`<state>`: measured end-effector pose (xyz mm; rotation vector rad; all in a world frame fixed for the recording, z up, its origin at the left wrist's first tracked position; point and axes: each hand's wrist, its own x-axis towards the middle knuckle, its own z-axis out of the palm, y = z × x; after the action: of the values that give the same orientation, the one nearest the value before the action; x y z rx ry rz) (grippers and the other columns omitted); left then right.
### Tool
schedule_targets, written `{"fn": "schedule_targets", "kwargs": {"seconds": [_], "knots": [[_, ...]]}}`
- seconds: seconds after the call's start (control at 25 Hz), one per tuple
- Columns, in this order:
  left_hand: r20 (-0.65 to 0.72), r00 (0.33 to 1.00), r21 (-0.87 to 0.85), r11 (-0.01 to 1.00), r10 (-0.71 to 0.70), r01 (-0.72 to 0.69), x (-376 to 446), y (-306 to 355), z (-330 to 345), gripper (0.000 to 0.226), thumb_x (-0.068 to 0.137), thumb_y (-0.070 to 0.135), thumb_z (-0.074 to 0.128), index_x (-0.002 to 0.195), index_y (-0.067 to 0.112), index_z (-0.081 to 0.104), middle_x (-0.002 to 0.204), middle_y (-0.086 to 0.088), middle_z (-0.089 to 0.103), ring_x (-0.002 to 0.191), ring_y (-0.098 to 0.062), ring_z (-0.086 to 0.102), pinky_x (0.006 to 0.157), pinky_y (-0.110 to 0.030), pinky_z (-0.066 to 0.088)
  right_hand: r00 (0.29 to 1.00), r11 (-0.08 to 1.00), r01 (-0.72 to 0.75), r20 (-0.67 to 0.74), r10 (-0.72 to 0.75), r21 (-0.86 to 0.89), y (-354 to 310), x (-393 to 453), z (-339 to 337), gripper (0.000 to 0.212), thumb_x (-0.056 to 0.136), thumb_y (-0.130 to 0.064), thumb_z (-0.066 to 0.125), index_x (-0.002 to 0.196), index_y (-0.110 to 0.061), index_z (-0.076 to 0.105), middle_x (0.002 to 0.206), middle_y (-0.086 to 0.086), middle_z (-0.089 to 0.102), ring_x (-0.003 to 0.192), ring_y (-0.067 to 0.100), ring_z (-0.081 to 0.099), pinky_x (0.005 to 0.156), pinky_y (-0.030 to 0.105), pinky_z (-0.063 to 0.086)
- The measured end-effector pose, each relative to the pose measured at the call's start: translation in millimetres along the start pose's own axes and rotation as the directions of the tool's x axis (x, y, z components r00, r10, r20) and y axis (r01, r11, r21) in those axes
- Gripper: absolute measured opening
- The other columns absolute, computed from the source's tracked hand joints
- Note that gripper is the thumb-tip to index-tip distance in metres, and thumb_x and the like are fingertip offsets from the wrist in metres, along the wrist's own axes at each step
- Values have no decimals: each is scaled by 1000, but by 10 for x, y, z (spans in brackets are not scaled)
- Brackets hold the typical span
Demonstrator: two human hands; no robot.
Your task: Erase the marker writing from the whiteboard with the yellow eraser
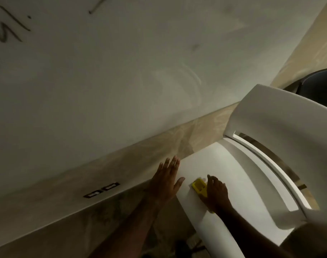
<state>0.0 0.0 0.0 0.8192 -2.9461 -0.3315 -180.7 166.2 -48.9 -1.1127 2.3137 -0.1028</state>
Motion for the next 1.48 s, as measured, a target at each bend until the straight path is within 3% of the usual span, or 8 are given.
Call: {"fn": "schedule_targets", "kwargs": {"seconds": [0.32, 0.52, 0.72, 0.84, 0.92, 1.04, 1.2, 1.48], "knots": [[-17, 1000, 38, 999, -17, 18, 87, -152, -145, 77, 114, 62, 21, 169, 9, 30, 174, -11, 37, 160, -35, 36, 124, -54, 43, 998, 999, -23, 62, 20, 41, -71, -15, 15, 77, 106, -47, 51, 166, -21, 11, 160, 3, 35, 144, 24, 43, 115, 45, 40], [-190, 982, 124, 992, -5, 29, 88, -358, -722, 71, 115, 57, 26, 172, 15, 28, 181, -6, 21, 168, -29, 16, 134, -53, 21, 999, 994, 31, 12, -32, 109, -302, 3, -259, 75, 106, -48, 49, 166, -28, 9, 157, -1, 35, 143, 22, 43, 113, 44, 43], [-378, 926, 212, 971, -20, 107, 126, -840, -1793, 72, 115, 54, 27, 173, 11, 22, 182, -7, 14, 169, -28, 12, 136, -51, 17, 991, 973, 82, -124, -57, 215, -1207, 9, -1181, 38, 98, -49, 48, 136, -55, 44, 144, -7, 53, 130, 22, 56, 106, 46, 43], [-500, 865, 229, 958, -37, 174, 7, -1192, -2499, 76, 115, 54, 31, 172, 5, 20, 182, -9, 14, 168, -31, 14, 135, -51, 18, 955, 933, 268, -196, -224, 240, -1631, -74, -1626, 68, 91, -44, 71, 153, -38, 44, 149, 1, 53, 135, 27, 55, 109, 43, 47], [-578, 815, 261, 937, -39, 231, -173, -1426, -3047, 77, 115, 53, 33, 172, 5, 17, 182, -10, 13, 169, -31, 12, 135, -53, 20, 905, 885, 397, -267, -332, 244, -1929, -153, -1977, 67, 89, -24, 80, 150, -19, 53, 141, 9, 59, 130, 34, 59, 106, 42, 48], [-710, 704, 286, 906, -19, 312, -505, -1776, -3948, 77, 112, 45, 43, 172, 3, 18, 181, -12, 15, 169, -31, 12, 135, -53, 20, 804, 823, 529, -434, -407, 209, -2441, -234, -2468, 64, 82, -9, 85, 142, -14, 64, 127, 9, 68, 114, 38, 66, 95, 50, 55], [-852, 524, 268, 856, -3, 441, -980, -2173, -5181, 76, 109, 40, 45, 170, 1, 23, 180, -15, 20, 168, -33, 12, 135, -54, 20, 649, 702, 701, -519, -557, 124, -3210, -610, -3000, 67, 87, -14, 80, 148, -25, 54, 131, -2, 60, 120, 25, 58, 98, 43, 51], [-954, 290, 221, 829, 75, 514, -1643, -2771, -6940, 75, 111, 40, 36, 171, -1, 18, 180, -17, 18, 168, -34, 8, 137, -56, 12, 263, 465, 864, -614, -744, -192, -4545, -1179, -3703, 75, 89, -34, 74, 152, -45, 35, 128, -29, 39, 110, -4, 39, 97, 25, 40]]}}
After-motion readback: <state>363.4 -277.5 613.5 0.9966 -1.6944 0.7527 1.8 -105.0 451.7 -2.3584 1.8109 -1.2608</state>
